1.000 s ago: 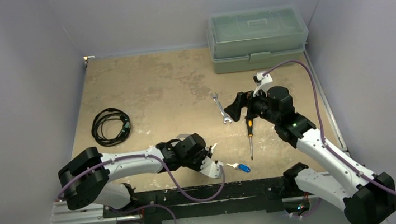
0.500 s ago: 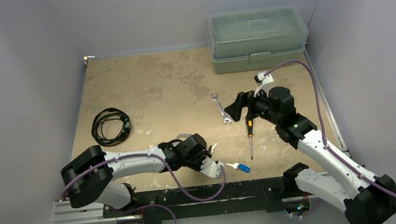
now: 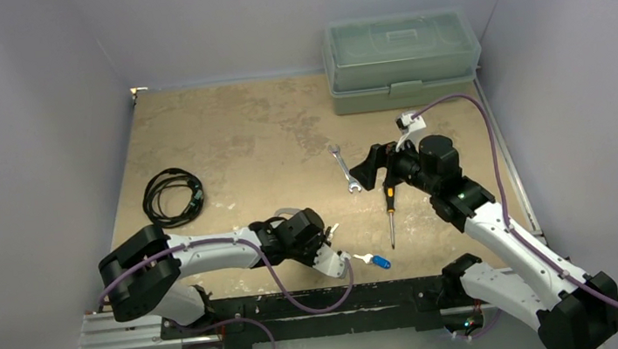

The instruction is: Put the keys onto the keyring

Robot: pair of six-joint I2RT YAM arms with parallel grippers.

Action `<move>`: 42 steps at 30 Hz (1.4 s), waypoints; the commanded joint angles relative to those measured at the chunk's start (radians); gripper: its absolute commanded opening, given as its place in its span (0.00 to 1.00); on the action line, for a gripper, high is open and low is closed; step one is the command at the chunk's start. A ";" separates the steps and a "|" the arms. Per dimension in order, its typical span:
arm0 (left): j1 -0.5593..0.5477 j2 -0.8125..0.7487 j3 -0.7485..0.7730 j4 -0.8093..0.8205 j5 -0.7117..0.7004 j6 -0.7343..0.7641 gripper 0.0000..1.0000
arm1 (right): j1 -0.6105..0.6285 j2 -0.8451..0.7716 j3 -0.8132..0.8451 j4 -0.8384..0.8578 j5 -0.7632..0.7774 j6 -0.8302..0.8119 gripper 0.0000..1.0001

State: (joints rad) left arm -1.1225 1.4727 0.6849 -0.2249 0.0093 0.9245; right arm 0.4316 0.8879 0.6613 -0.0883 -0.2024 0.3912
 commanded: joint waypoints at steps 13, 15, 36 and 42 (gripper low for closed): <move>-0.007 -0.054 0.071 -0.070 0.045 -0.029 0.00 | 0.002 -0.007 -0.004 0.033 -0.020 -0.018 0.99; -0.007 -0.085 0.081 -0.082 0.062 -0.053 0.00 | 0.002 -0.006 -0.001 0.032 -0.020 -0.018 0.99; -0.008 -0.526 0.035 -0.001 0.269 -0.346 0.00 | 0.001 -0.061 0.006 0.145 -0.256 0.003 0.99; -0.008 -0.589 0.026 0.050 0.318 -0.393 0.00 | 0.005 -0.154 -0.071 0.349 -0.512 0.046 0.98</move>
State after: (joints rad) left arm -1.1267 0.9131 0.7216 -0.2646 0.2577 0.5900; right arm 0.4320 0.7982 0.6327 0.0639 -0.4953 0.4011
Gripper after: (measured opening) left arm 0.009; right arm 0.987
